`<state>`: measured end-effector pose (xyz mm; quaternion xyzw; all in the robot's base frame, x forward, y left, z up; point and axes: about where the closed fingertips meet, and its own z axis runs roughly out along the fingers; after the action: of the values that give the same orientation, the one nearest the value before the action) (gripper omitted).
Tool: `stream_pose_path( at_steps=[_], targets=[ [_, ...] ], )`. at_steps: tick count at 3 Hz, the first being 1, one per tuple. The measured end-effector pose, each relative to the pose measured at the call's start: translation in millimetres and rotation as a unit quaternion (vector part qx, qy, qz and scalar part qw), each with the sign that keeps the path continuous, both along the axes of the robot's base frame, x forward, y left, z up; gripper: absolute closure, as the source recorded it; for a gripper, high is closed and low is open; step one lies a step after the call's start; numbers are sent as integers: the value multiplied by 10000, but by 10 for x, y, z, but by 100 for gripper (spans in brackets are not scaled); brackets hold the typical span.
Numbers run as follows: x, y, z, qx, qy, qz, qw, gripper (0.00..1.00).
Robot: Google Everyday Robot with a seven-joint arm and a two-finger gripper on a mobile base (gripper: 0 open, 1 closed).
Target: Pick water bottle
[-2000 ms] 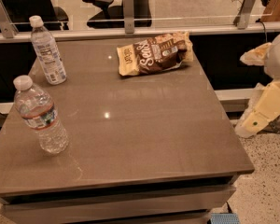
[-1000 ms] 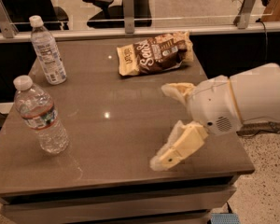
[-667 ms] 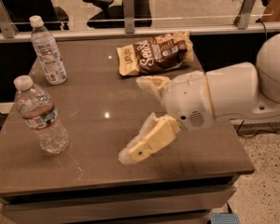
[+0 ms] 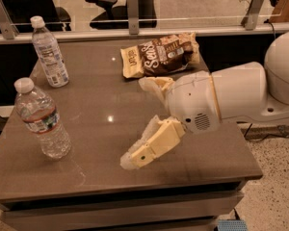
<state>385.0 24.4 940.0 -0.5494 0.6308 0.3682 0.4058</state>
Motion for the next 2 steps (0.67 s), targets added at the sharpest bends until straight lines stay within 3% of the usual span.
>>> stream_pose_path(
  at_steps=[1, 2],
  targets=[
    [53, 102, -49, 245, -147, -23, 9996, 0],
    [132, 504, -227, 601, -284, 69, 9978, 0]
  ],
)
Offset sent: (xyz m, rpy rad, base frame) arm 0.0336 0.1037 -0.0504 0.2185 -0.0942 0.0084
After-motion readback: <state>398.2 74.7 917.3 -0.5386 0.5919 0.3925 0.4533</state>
